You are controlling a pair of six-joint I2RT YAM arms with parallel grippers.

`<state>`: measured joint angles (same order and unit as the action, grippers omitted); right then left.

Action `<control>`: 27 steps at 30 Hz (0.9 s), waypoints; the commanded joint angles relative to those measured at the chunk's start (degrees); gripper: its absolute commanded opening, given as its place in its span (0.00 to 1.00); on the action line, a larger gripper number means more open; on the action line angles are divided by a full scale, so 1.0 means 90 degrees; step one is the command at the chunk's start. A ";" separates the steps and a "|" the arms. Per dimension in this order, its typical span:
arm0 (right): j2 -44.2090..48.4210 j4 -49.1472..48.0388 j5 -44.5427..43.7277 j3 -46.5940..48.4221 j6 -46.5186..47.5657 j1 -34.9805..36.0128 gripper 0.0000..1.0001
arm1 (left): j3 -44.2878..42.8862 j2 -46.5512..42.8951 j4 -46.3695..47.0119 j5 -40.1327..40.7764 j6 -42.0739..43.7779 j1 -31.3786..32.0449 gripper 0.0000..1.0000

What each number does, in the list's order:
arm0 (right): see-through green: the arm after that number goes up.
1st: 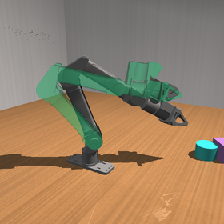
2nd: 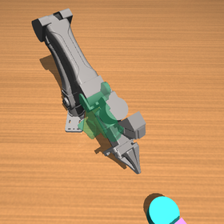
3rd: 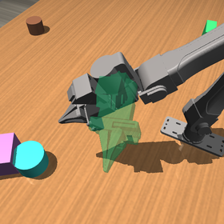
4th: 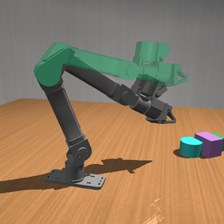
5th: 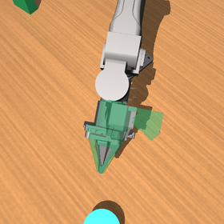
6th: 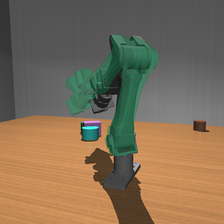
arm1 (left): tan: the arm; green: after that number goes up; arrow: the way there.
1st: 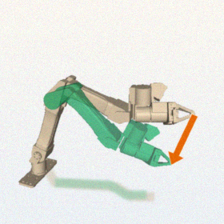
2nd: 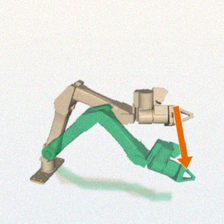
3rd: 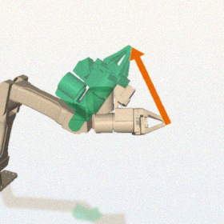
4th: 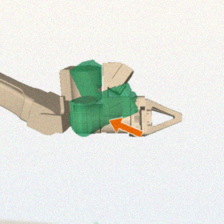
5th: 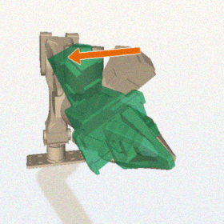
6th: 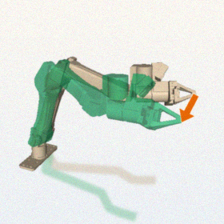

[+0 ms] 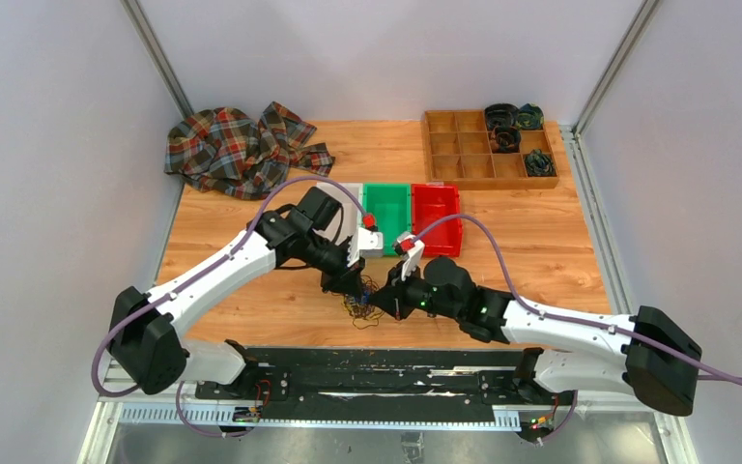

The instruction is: Untangle the cables

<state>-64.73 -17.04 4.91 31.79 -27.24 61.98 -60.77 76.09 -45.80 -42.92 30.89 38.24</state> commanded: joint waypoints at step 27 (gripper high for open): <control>0.2015 0.1717 -0.4011 -0.0911 -0.0715 -0.0470 0.04 | -0.0210 -0.1701 -0.1661 0.2080 0.0109 -0.0377 0.01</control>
<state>-48.05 -12.97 -19.00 24.12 -35.18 59.07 -61.52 63.55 -53.41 -37.85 28.10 35.31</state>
